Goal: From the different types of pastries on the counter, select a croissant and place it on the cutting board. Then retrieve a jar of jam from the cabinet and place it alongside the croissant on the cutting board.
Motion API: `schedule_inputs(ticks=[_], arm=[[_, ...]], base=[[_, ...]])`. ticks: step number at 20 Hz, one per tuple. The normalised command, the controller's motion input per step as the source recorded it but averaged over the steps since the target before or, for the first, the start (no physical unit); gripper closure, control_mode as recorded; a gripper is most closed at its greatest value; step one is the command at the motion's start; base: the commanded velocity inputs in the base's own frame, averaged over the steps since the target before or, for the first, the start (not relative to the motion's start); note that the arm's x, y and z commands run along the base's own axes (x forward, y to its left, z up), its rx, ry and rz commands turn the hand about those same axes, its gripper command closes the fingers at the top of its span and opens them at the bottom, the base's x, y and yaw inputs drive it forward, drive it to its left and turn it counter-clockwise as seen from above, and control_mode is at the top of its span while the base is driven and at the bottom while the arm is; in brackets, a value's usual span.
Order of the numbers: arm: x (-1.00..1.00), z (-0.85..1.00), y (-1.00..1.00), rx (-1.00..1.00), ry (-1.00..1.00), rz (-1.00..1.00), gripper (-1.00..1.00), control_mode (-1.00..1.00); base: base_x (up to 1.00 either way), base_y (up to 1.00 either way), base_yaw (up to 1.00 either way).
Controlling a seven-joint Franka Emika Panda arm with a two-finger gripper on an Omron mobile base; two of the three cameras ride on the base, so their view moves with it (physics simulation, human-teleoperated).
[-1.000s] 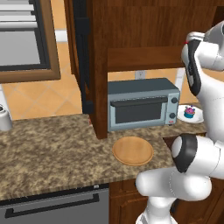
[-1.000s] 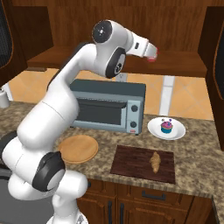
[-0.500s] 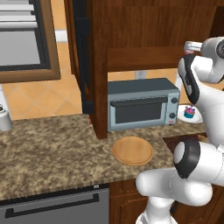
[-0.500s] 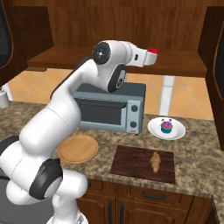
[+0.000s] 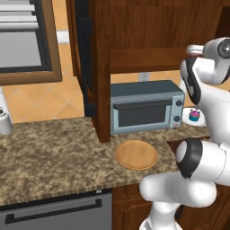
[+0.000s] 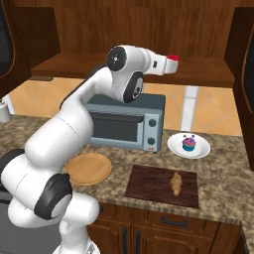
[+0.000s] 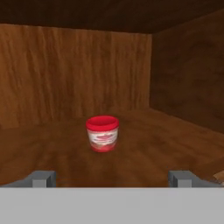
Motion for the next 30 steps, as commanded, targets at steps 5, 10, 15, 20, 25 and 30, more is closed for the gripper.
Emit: schedule_inputs(ticks=[5,10,15,20,25,30], arm=[[0.00,0.10,0.00,0.00,0.38,0.02,-1.00,-1.00],[0.10,0.07,0.00,0.00,0.12,0.02,-1.00,-1.00],[0.00,-0.05,0.00,0.00,-0.32,0.05,-1.00,-1.00],[0.01,-0.12,0.00,0.00,-0.27,0.04,-1.00,-1.00],[0.17,0.00,0.00,0.00,0.00,0.05,-1.00,-1.00],[0.31,0.00,0.00,0.00,0.19,0.02,-1.00,-1.00]], base=[[0.00,0.00,0.00],[0.00,0.00,0.00],[0.00,0.00,0.00],[0.00,0.00,0.00],[0.00,0.00,0.00],[0.00,0.00,0.00]])
